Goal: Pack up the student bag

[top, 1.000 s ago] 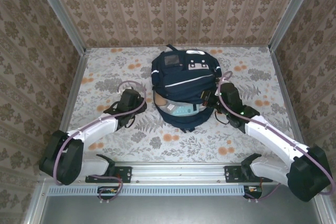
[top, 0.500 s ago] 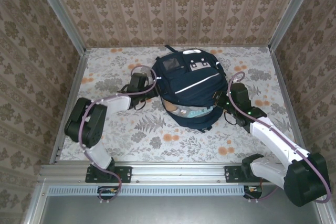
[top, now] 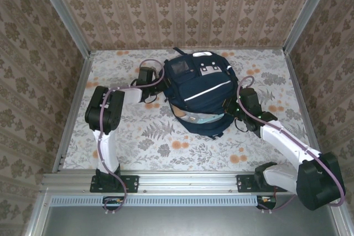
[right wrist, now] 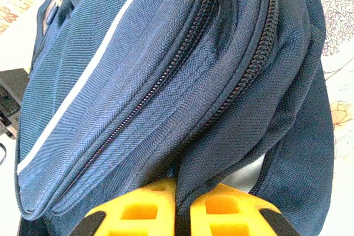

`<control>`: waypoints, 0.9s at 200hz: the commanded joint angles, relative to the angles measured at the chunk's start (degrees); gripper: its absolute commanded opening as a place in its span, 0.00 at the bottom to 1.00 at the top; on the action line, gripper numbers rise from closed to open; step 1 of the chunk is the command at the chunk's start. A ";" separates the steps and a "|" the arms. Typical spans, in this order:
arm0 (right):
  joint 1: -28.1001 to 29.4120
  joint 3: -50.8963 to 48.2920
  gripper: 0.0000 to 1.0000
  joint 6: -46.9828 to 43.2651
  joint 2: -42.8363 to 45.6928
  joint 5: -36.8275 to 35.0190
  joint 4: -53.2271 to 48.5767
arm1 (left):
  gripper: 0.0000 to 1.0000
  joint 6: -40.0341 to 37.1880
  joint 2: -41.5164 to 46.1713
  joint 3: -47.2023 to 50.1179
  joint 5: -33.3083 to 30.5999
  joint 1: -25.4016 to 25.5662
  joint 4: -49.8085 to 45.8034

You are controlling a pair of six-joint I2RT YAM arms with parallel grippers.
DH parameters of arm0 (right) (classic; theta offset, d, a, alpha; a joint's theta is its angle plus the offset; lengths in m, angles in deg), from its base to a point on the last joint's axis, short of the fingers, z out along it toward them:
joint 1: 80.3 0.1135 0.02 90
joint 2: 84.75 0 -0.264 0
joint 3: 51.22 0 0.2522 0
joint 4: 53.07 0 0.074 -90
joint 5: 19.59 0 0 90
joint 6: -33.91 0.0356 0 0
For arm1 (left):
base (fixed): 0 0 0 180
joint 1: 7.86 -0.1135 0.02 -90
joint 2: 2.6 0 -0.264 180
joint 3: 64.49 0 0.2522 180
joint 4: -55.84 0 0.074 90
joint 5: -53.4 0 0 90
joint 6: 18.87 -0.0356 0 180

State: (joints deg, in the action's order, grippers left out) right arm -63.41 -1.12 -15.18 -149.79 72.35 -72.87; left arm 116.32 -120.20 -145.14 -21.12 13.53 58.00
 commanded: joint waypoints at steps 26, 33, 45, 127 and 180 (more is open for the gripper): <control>-0.43 1.55 0.13 -0.77 -1.95 -1.14 2.84 | 0.00 3.46 3.16 7.56 -2.30 -0.50 6.01; -0.45 2.05 0.13 -0.99 -2.42 -1.59 2.58 | 0.00 3.93 5.09 10.34 -3.65 -0.93 7.00; -0.37 3.02 0.13 -1.35 -3.42 -2.27 2.35 | 0.00 4.91 8.89 14.80 -5.83 -1.78 7.28; -0.45 17.43 0.13 -5.39 -21.15 -6.69 -0.56 | 0.00 10.18 38.06 40.71 -23.06 5.30 2.08; -0.32 27.68 0.38 -7.38 -28.84 -4.96 -5.06 | 0.00 16.66 55.80 48.18 -40.64 20.59 -7.77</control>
State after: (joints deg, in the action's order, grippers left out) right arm -63.85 22.93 -21.68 -178.02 67.67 -77.11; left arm 129.83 -69.71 -99.07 -53.93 29.92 55.86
